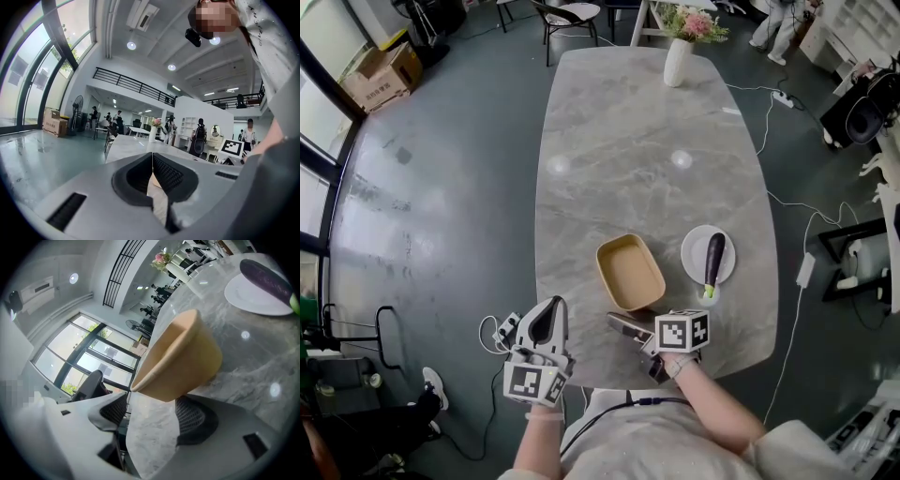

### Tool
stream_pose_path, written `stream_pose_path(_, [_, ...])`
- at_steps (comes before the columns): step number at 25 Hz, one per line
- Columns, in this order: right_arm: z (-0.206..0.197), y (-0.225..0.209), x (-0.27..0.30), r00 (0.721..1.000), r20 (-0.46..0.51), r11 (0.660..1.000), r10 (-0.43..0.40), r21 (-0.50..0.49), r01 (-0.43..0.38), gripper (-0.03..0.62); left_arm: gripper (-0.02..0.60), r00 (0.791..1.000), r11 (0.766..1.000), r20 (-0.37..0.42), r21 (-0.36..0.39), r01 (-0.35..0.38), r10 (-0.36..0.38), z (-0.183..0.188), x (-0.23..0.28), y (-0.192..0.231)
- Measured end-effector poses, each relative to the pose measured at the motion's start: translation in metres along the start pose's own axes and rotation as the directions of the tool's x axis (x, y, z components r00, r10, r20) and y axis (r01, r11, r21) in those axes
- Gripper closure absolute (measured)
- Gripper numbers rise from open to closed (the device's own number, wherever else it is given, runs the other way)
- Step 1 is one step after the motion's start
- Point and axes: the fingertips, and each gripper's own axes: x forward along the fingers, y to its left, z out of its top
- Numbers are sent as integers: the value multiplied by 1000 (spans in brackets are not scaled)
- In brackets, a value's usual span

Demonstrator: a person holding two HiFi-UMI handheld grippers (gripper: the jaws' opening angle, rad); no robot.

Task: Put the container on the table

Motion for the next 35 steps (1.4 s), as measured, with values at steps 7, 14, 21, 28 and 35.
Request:
stream_pose_path(7, [-13, -14, -4, 995, -55, 996, -83, -38, 81, 349, 575, 1000, 1000, 8, -3, -3, 3, 2, -3, 0])
stream_pose_path(14, [-18, -19, -7, 992, -66, 994, -106, -32, 104, 413, 575, 1000, 1000, 5, -1, -6, 6, 2, -6, 2])
stream_pose_path(21, [-26, -19, -10, 993, -65, 995, -96, -22, 95, 468, 575, 1000, 1000, 4, -4, 0, 0, 1, -10, 1])
stream_pose_path(28, [-29, -14, -16, 995, -38, 996, -89, -36, 88, 547, 575, 1000, 1000, 4, 2, 8, -8, 3, -15, -1])
stream_pose_path(35, [-24, -8, -30, 997, 16, 995, -77, -62, 78, 586, 575, 1000, 1000, 10, 12, 20, -20, 6, -22, -5])
